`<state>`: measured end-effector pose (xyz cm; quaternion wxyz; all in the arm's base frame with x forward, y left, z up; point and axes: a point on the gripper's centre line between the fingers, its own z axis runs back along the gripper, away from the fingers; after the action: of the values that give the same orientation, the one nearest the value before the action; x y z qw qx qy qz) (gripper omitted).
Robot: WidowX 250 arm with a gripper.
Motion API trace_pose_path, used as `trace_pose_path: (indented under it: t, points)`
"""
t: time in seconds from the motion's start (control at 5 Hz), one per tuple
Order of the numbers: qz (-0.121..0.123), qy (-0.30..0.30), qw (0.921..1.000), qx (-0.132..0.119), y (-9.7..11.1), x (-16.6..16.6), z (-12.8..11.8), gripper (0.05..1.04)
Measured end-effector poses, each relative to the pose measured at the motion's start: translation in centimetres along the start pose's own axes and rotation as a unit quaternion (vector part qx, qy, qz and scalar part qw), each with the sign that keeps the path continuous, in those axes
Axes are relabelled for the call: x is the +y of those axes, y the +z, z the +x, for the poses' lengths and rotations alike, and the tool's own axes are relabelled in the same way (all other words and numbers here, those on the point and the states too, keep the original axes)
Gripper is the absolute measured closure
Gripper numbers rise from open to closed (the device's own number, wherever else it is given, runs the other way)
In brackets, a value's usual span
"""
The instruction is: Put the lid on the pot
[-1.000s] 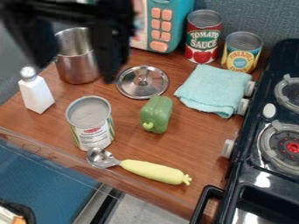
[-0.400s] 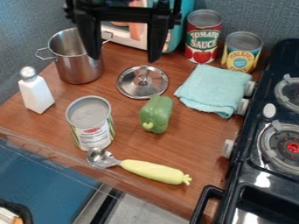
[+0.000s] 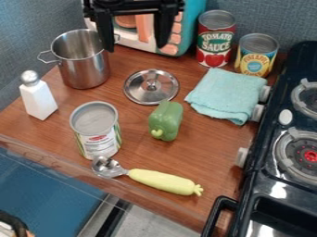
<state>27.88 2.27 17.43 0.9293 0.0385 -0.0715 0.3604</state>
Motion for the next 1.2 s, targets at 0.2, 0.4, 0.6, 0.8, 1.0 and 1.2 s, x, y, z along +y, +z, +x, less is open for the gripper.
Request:
trace_pose_path:
  t: [0.2, 0.4, 0.6, 0.8, 1.0, 1.2]
  points:
    - [0.016, 0.012, 0.9998, 0.005, -1.7, -0.3, 1.1, 0.083]
    - [0.030, 0.016, 0.9994, -0.006, -3.8, -1.1, 1.9, 0.083]
    - [0.029, 0.007, 0.9994, -0.020, -5.6, -3.2, 1.7, 0.083]
    - [0.025, 0.009, 0.9993, -0.026, -7.2, -4.8, 2.2, 0.083]
    - [0.012, 0.039, 0.9988, -0.028, -7.8, -5.7, 3.6, 0.083]
    - [0.018, 0.079, 0.9961, -0.035, -8.9, -5.3, 6.2, 0.083]
